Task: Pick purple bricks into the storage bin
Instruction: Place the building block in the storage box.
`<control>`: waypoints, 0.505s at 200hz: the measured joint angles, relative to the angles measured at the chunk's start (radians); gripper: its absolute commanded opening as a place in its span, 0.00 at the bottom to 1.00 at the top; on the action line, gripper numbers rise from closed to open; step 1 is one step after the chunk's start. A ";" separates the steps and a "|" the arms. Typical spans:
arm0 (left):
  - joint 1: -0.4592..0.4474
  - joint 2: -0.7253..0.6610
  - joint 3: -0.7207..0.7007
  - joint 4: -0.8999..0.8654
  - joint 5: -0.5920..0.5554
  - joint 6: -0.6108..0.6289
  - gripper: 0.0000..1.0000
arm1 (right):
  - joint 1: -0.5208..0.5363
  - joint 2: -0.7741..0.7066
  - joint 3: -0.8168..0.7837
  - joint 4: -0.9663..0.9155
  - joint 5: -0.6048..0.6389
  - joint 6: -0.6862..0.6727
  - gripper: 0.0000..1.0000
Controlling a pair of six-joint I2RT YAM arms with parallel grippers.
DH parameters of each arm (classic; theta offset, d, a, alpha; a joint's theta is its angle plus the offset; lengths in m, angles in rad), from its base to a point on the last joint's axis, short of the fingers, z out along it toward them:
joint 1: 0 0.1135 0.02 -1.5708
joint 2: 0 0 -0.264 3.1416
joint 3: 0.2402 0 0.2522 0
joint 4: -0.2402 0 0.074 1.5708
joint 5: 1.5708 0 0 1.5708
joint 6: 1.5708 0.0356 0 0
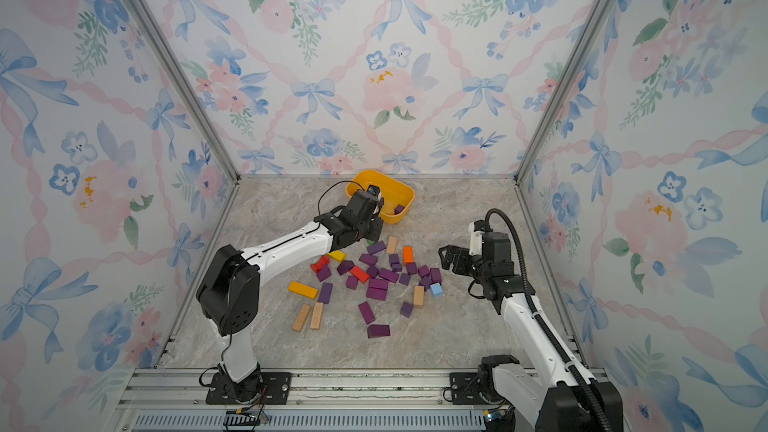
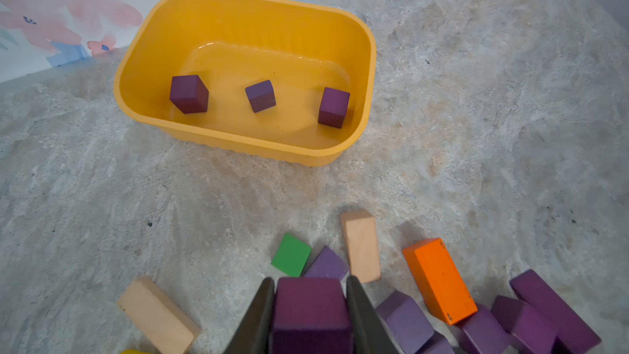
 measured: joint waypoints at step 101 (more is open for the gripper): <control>0.140 0.456 0.613 0.018 0.068 0.106 0.24 | -0.008 0.022 -0.003 0.011 -0.011 0.004 0.97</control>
